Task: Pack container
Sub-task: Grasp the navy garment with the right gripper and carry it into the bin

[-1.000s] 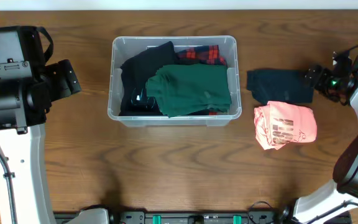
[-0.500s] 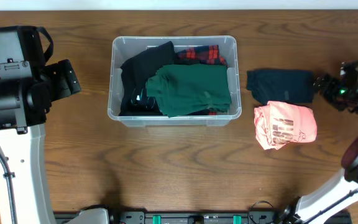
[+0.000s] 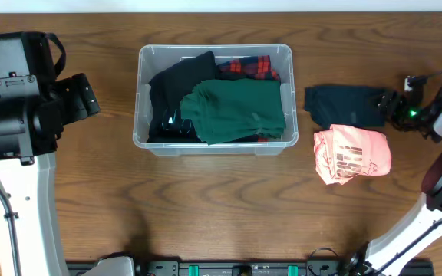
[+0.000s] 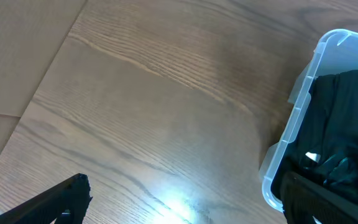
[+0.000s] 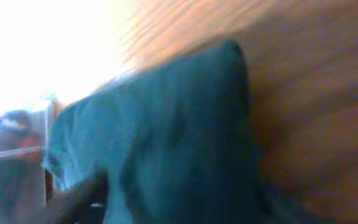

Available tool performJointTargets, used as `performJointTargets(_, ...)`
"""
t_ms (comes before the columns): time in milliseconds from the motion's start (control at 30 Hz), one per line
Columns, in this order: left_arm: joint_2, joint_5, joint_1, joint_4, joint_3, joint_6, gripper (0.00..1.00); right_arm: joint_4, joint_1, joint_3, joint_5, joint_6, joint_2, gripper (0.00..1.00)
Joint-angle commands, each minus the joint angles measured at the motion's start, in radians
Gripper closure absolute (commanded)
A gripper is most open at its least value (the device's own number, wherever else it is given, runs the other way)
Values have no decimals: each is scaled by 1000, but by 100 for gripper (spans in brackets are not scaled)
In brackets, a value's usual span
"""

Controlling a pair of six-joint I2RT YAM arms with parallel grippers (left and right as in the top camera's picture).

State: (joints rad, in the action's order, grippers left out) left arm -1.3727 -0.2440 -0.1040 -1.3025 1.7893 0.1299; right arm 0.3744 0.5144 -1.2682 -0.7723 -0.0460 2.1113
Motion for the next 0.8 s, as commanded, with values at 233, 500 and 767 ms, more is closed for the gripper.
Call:
performJointTargets(233,0,-15,-4,-3,6,-6,2,76,-8,24,-11,-51,-78,99)
performJointTargets(500,0,-15,-4,-3,6,-6,2,-226,-45,24,-412,-341,-440,99)
performJointTargets(767,0,-15,-4,-3,6,-6,2,-633,-282,25,-398,-711,-559,99)
